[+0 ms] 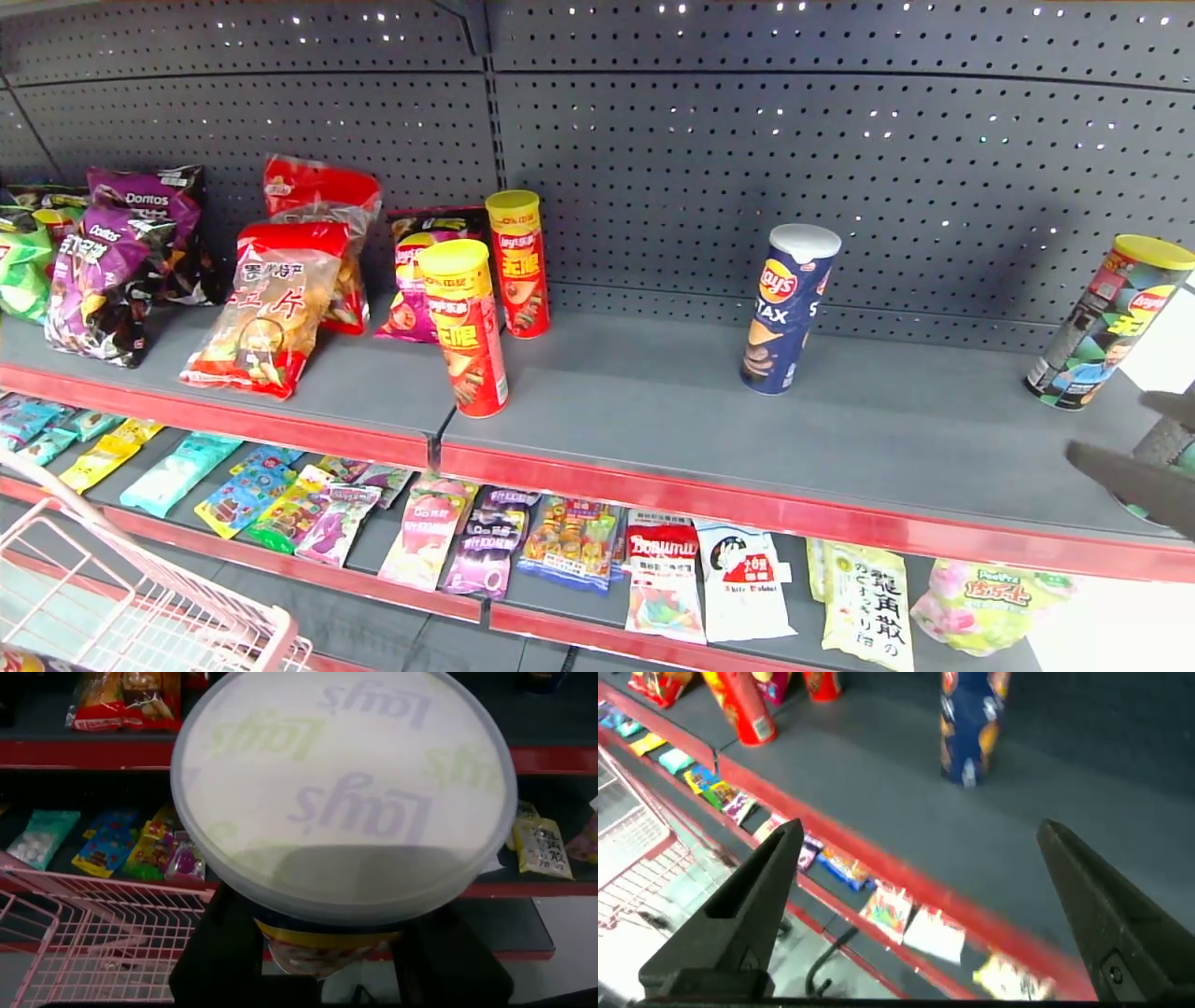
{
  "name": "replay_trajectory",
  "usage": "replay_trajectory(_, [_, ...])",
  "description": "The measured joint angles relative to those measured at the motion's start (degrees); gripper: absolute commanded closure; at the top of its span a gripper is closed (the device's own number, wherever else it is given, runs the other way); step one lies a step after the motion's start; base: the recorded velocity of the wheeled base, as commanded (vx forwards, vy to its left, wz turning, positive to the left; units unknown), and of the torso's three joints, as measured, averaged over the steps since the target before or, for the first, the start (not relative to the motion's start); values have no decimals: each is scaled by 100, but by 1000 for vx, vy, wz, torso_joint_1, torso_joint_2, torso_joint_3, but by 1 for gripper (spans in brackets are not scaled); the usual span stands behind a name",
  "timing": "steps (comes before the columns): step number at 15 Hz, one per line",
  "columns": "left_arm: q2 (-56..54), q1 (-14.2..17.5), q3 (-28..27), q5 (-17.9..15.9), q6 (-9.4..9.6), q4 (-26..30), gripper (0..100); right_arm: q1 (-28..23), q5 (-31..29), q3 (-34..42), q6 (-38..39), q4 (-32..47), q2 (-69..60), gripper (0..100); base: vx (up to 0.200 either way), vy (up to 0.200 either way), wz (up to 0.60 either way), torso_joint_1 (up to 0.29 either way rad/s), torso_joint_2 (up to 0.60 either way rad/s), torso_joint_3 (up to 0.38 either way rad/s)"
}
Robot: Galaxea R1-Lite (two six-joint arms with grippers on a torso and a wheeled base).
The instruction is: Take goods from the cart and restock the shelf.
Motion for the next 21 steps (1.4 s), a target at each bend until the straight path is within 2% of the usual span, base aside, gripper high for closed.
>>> replay_trajectory(4, [-24, 2, 15, 20, 12, 5, 100, 234, 196, -1287, -123, -1295, 2687, 0, 0, 0, 0, 0, 0, 0])
replay_trajectory(8, [-35, 2, 22, 83, 13, 11, 100, 339, 24, -2575, -163, -1719, 4448, 0, 0, 0, 0, 0, 0, 0])
replay_trajectory(15, [-39, 2, 26, 83, 12, 22, 100, 367, -408, -2940, -155, -1744, 5221, 0, 0, 0, 0, 0, 0, 0])
replay_trajectory(21, [-44, 2, 80, 77, 32, 13, 100, 297, -468, -3279, -141, -1752, 5650, 0, 0, 0, 0, 0, 0, 0])
